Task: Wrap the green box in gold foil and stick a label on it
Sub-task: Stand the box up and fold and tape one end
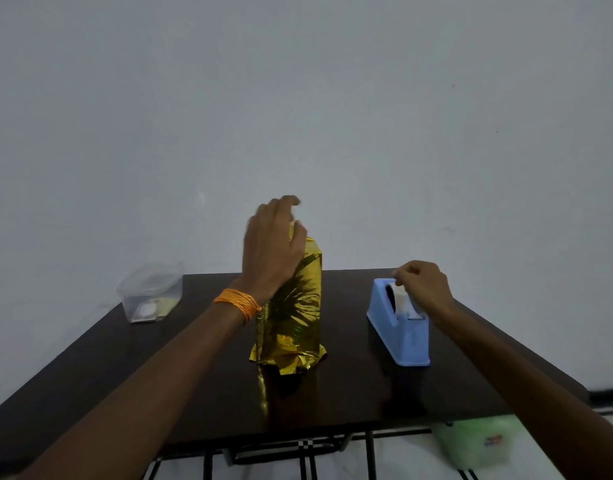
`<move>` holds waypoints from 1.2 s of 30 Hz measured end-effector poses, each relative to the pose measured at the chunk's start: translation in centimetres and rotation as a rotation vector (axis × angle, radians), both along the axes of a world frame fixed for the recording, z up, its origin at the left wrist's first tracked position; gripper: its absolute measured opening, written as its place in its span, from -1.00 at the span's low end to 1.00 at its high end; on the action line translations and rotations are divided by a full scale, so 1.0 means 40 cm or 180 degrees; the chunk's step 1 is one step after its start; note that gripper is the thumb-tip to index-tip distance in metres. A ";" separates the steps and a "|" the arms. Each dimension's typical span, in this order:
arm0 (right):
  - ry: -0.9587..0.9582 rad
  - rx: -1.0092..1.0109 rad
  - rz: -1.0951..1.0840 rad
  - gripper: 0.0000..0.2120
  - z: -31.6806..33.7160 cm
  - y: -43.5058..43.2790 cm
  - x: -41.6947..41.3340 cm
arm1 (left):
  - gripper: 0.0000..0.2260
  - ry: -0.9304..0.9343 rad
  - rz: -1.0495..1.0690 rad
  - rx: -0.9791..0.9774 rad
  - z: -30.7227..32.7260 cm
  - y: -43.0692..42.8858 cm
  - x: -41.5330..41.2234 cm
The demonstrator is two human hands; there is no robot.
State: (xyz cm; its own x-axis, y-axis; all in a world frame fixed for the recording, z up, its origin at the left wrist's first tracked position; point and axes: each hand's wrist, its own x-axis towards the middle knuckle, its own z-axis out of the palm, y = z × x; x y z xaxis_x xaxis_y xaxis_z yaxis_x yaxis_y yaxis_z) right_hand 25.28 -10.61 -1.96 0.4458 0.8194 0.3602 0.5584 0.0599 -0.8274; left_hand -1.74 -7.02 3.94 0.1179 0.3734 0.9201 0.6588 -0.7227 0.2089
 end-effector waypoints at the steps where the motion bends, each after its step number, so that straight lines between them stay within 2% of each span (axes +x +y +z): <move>1: -0.0065 -0.0121 -0.0134 -0.83 -0.017 -0.012 0.030 | -0.79 0.0117 -0.0217 0.0020 0.000 -0.014 0.038; 4: -0.0045 -0.0457 -0.0188 -0.70 -0.067 -0.044 0.078 | -0.87 0.0758 -0.0491 -0.0168 -0.024 -0.035 0.140; 7: 0.0296 -0.0687 -0.0098 -0.72 -0.100 -0.070 0.093 | -0.84 0.1255 -0.0516 -0.0735 -0.080 -0.031 0.238; 12: 0.1357 -0.0888 0.0101 -0.72 -0.091 -0.092 0.089 | -0.80 0.1669 -0.0808 -0.1977 -0.193 -0.008 0.333; 16: 0.1604 -0.0931 0.0268 -0.86 -0.078 -0.092 0.076 | -0.63 0.1789 -0.1001 -0.2430 -0.265 0.009 0.370; 22: 0.1652 -0.0978 0.0239 -0.89 -0.071 -0.077 0.069 | -0.62 0.1498 -0.1133 -0.2307 -0.288 0.019 0.382; 31: 0.0914 -0.0467 0.0088 -0.85 -0.019 -0.066 0.055 | -0.59 0.1404 -0.1099 -0.2276 -0.292 0.016 0.385; 36: 0.0997 -0.0383 0.0067 -0.82 -0.055 -0.105 0.051 | -0.57 0.1331 -0.1067 -0.2257 -0.297 0.006 0.385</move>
State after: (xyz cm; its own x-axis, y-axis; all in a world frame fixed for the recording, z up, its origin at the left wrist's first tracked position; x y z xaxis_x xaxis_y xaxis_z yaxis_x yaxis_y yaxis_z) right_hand 27.30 -14.81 -4.16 0.5020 0.8580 0.1086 0.2757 -0.0398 -0.9604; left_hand 13.66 -6.76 -7.95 0.5980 0.7245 0.3428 0.5584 -0.6834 0.4703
